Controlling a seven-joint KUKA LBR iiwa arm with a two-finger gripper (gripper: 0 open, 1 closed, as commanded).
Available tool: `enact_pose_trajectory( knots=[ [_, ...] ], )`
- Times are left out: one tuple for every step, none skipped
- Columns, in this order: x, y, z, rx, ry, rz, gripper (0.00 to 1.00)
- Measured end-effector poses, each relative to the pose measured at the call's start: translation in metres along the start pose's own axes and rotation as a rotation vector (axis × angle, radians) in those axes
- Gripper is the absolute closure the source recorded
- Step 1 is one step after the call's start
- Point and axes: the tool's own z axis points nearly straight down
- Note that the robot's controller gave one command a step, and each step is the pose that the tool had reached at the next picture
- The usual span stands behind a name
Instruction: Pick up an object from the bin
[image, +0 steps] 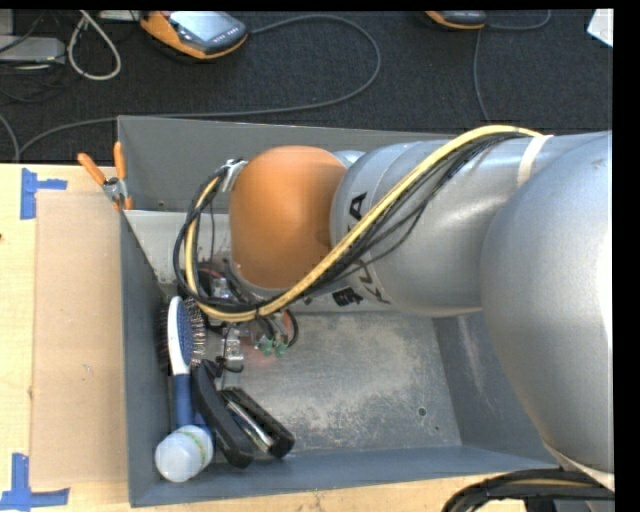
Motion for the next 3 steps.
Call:
enact_pose_trajectory(
  knots=[
    [0.013,-0.029,0.094,0.002,-0.020,0.135,0.00],
    [0.015,-0.028,0.095,-0.001,-0.018,0.136,0.00],
    [0.048,-0.037,0.074,0.004,-0.012,0.361,0.00]
  ],
)
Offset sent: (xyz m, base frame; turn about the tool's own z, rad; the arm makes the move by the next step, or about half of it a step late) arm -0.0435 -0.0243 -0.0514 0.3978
